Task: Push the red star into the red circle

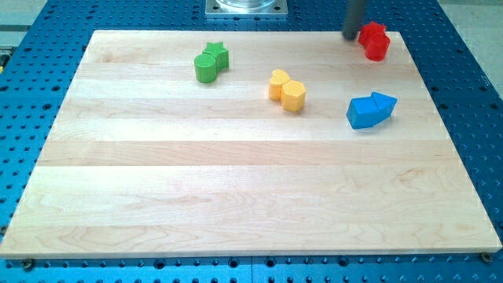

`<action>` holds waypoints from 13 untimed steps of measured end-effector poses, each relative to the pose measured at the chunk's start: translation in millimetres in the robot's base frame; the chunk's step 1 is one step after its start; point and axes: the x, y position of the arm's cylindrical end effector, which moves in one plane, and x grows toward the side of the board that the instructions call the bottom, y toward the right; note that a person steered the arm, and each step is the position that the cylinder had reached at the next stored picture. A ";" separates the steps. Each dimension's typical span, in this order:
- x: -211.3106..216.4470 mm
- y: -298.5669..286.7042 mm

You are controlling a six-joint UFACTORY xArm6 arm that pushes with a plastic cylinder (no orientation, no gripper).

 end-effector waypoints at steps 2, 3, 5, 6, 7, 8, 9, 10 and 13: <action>-1.6 10.8; -1.6 7.7; 39.1 -74.3; 81.0 -77.4; 102.4 -53.4; 116.7 -31.9; 130.8 -1.4; 130.8 64.4; 5.6 105.2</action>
